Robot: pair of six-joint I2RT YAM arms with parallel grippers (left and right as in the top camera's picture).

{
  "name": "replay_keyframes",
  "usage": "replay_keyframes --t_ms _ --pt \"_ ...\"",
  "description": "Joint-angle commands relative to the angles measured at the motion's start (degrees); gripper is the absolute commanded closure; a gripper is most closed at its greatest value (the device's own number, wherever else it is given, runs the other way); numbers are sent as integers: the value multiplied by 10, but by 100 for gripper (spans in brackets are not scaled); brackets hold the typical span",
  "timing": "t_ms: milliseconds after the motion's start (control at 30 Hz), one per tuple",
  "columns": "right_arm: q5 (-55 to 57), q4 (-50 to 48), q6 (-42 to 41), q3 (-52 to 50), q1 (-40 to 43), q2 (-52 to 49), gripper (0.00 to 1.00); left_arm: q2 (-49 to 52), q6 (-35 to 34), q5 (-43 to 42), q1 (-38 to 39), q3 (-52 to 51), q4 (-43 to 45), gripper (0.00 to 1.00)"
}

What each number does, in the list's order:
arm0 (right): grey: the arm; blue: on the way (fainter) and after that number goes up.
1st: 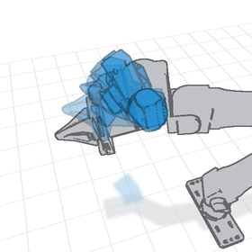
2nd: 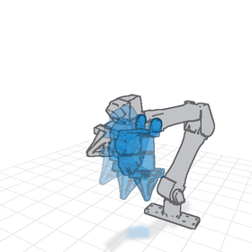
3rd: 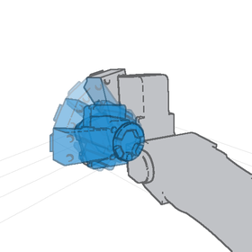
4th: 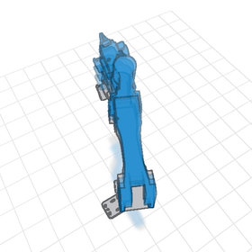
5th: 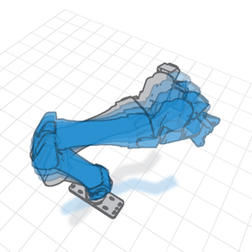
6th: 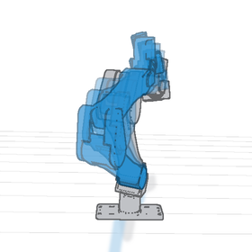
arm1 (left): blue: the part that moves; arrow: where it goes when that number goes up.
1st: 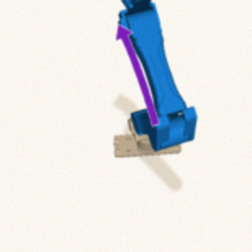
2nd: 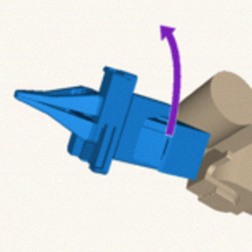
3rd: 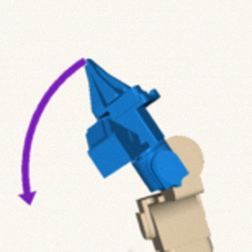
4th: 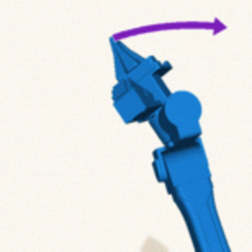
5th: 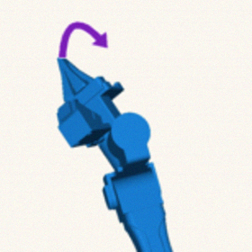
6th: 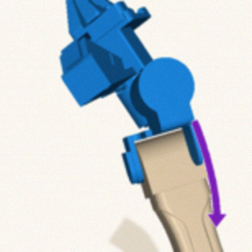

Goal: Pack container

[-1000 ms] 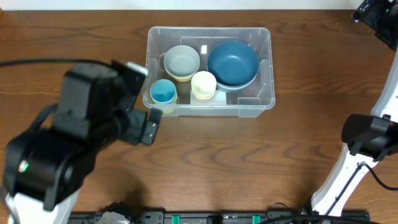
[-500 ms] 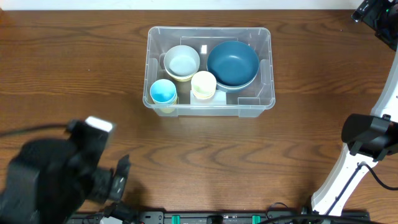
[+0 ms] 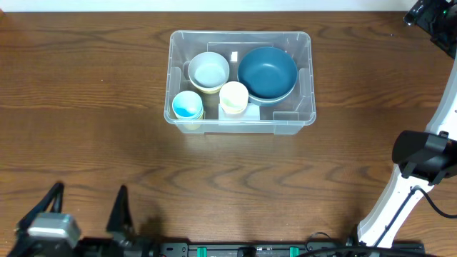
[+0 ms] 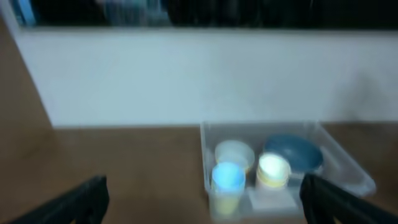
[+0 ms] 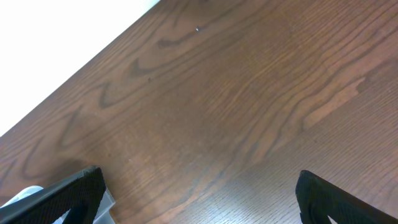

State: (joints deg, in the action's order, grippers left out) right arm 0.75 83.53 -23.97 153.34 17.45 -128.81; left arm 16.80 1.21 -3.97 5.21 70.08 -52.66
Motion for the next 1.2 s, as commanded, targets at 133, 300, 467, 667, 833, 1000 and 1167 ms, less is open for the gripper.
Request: replay_keyframes --t_ms 133,300,467,667,833,1000,1167 --pt "-2 1 -9 1 1 20 1 -76 28 -77 -27 -264 259 2" --pt "-2 1 -9 1 1 20 1 -89 28 -86 -28 -407 414 2" --pt "-2 1 -9 1 1 20 1 -98 34 -89 -28 -496 471 2" --pt "-2 1 -9 1 1 20 1 -137 65 -89 -35 -587 494 2" --pt "-2 1 -9 1 1 20 1 -163 65 -89 -36 -644 513 2" --pt "-2 1 -9 1 1 20 1 -167 67 -89 -36 -668 504 2" --pt "-2 1 -9 1 1 20 1 -167 68 -89 -36 -669 436 2"
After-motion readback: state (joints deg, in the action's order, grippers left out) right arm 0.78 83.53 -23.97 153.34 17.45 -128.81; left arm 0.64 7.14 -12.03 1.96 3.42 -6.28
